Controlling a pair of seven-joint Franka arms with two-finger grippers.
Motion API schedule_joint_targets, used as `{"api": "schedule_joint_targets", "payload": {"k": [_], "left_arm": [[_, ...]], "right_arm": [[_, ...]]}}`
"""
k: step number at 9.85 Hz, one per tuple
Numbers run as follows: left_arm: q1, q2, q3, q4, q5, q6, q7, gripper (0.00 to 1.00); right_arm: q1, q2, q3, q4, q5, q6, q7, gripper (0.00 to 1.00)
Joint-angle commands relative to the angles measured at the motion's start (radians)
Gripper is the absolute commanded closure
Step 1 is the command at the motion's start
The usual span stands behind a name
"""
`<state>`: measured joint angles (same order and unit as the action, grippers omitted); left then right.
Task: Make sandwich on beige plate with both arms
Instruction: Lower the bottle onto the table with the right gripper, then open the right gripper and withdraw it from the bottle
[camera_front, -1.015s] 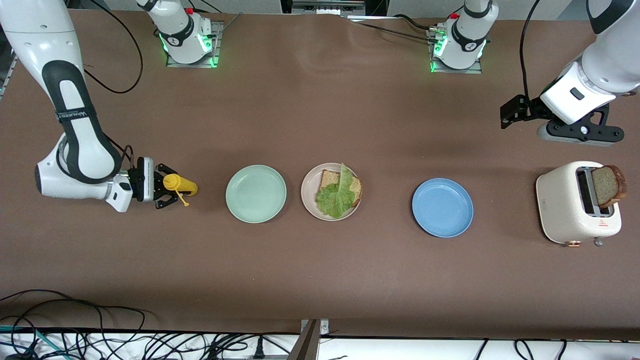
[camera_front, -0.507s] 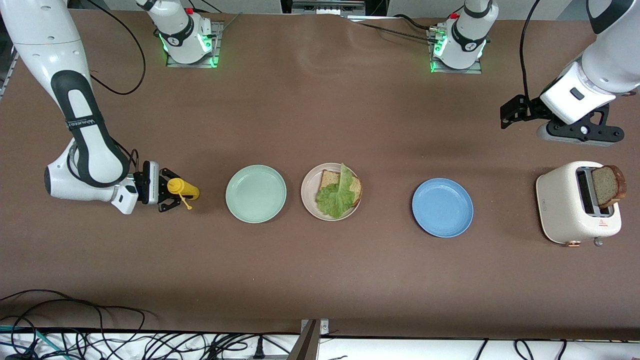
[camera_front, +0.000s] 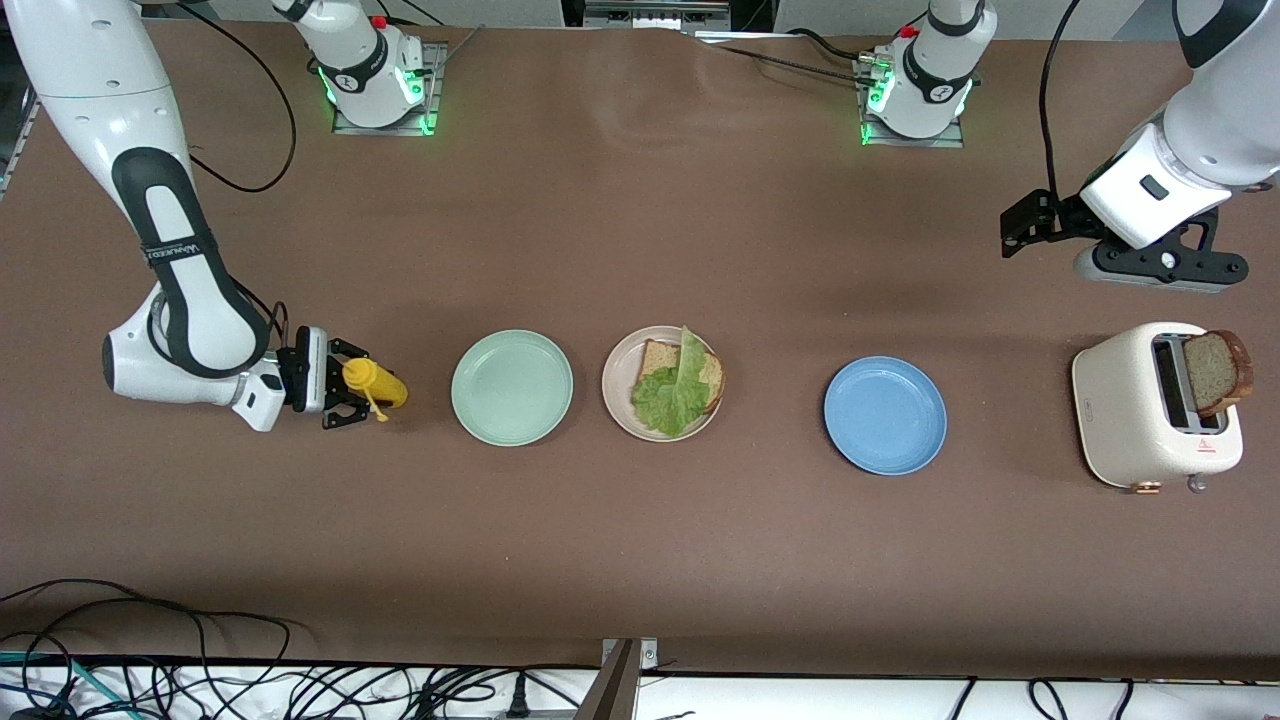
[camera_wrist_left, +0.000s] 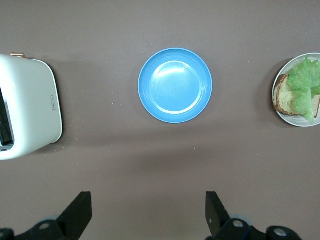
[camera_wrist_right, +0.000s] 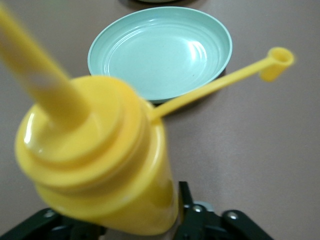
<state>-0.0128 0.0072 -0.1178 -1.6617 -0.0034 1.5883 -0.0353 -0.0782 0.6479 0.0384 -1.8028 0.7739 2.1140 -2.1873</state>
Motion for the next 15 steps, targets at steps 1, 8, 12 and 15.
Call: {"api": "schedule_joint_targets", "payload": {"k": [1, 8, 12, 15], "left_arm": [[-0.004, -0.007, 0.004, 0.000, -0.015, -0.008, -0.011, 0.00], [-0.004, -0.007, 0.004, 0.000, -0.013, -0.008, -0.011, 0.00], [-0.004, -0.007, 0.004, 0.000, -0.015, -0.008, -0.011, 0.00], [-0.003, -0.007, 0.004, 0.000, -0.015, -0.008, -0.011, 0.00]], "right_arm": [[-0.005, -0.040, 0.003, -0.004, 0.025, -0.005, -0.011, 0.18], [-0.008, -0.102, -0.141, -0.006, 0.007, -0.293, 0.092, 0.15], [-0.008, -0.241, -0.167, 0.017, -0.086, -0.370, 0.522, 0.16], [-0.002, -0.295, -0.135, 0.069, -0.100, -0.416, 0.786, 0.16]]}}
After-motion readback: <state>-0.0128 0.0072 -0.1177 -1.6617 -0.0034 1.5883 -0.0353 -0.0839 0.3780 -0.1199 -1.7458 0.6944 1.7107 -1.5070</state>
